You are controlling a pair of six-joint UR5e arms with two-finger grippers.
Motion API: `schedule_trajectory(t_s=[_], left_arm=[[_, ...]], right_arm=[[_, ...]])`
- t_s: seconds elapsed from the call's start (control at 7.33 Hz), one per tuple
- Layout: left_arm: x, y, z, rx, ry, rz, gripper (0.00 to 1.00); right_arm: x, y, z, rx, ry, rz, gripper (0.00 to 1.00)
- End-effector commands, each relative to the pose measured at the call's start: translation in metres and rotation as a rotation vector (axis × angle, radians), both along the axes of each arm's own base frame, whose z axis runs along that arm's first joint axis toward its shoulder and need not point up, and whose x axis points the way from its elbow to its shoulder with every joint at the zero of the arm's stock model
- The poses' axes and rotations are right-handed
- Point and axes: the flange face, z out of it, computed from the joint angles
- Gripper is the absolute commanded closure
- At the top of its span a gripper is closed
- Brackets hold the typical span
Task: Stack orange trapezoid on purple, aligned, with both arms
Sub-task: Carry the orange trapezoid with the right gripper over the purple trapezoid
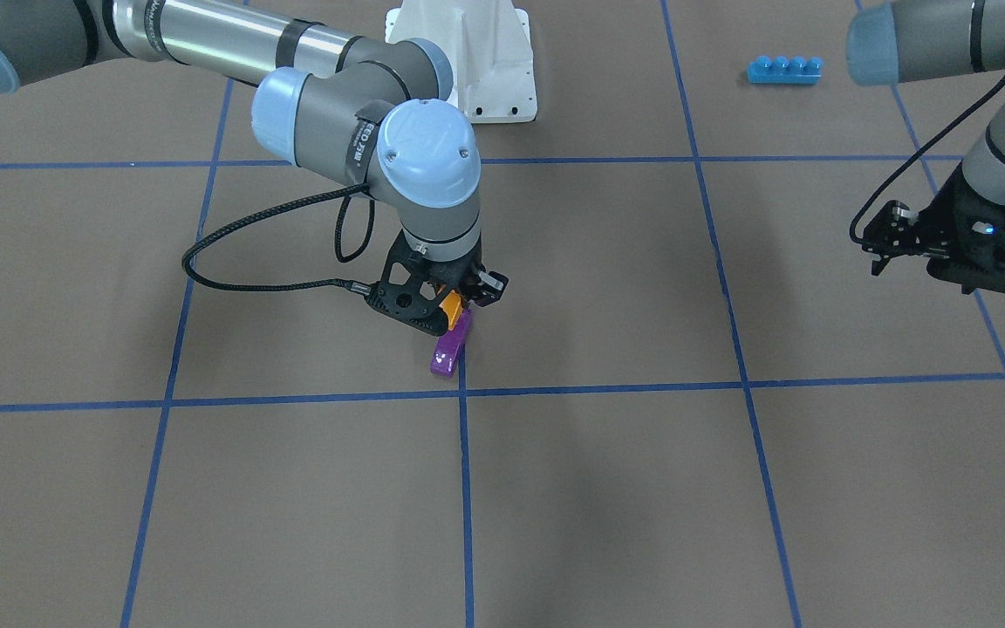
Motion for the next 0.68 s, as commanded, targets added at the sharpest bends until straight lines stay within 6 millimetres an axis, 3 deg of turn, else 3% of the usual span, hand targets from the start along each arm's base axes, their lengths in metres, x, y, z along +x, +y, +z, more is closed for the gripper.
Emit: schedule_trajectory(t_s=[0.0,0.55], left_arm=[[0.000,0.002,0.002,-0.003,-0.001,0.002,0.00],[0.001,0.002,0.004,-0.008,-0.003,0.002,0.00]], right_arm=[[-0.011,-0.004,0.008,0.001,-0.002,0.013,1.00],[-0.021,0.008,0.018,-0.001,0.008,-0.009,1.00]])
